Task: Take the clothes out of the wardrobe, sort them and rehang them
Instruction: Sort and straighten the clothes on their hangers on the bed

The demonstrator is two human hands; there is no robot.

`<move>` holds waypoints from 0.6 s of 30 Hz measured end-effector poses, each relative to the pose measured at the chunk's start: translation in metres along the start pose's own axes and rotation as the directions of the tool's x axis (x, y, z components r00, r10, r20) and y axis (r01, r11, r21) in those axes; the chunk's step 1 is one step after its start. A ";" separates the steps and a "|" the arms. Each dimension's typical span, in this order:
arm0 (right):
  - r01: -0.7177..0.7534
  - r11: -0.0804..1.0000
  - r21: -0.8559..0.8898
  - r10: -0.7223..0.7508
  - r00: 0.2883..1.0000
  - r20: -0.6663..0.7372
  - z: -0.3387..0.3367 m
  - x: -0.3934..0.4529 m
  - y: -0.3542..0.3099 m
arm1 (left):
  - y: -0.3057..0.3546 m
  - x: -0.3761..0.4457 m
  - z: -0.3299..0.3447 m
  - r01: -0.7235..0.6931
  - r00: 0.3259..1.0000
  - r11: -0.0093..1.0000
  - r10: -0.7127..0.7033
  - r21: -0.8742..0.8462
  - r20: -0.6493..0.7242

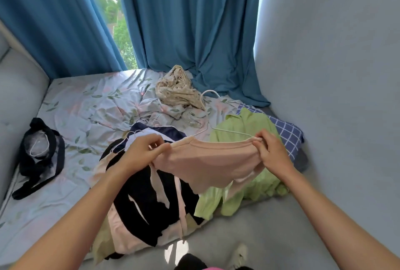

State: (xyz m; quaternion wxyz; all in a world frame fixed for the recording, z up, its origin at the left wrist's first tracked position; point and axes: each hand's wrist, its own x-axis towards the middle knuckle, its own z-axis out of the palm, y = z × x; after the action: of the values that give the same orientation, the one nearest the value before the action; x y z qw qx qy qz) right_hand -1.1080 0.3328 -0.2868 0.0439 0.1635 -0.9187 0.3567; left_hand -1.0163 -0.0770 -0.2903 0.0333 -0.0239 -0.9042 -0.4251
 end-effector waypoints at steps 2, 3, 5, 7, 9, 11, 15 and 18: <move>-0.011 1.000 -0.001 0.011 1.000 -0.029 -0.015 -0.012 0.007 | 0.022 0.009 0.018 -0.037 0.998 0.999 0.037 0.013 0.053; -0.021 1.000 0.005 0.021 0.999 -0.046 -0.022 -0.018 0.011 | 0.033 0.013 0.027 -0.060 0.994 0.998 0.057 0.031 0.091; -0.044 0.998 0.033 0.046 0.996 -0.072 -0.040 -0.026 0.019 | 0.056 0.021 0.047 -0.108 0.981 0.993 0.100 0.042 0.167; -0.056 0.994 0.090 0.064 0.994 -0.087 -0.061 -0.034 0.032 | 0.075 0.028 0.067 -0.129 0.976 0.991 0.121 0.032 0.181; -0.067 0.990 0.124 0.079 0.992 -0.095 -0.083 -0.039 0.046 | 0.093 0.033 0.085 -0.134 0.978 0.990 0.125 0.044 0.167; -0.066 0.992 0.109 0.077 0.992 -0.101 -0.106 -0.043 0.062 | 0.113 0.038 0.106 -0.143 0.976 0.988 0.132 0.052 0.175; -0.023 0.999 0.038 0.028 0.991 -0.133 -0.146 -0.047 0.085 | 0.158 0.056 0.153 -0.179 0.962 0.981 0.159 0.071 0.221; 0.024 0.999 0.020 -0.021 0.989 -0.147 -0.158 -0.047 0.099 | 0.191 0.069 0.188 -0.237 0.948 0.967 0.209 0.092 0.242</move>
State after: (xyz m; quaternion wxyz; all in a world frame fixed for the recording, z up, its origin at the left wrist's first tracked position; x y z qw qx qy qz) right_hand -1.1023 0.5192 -0.2423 0.1137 0.1477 -0.9071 0.3774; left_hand -1.0791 0.1909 -0.2577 -0.0223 -0.1732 -0.9173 -0.3580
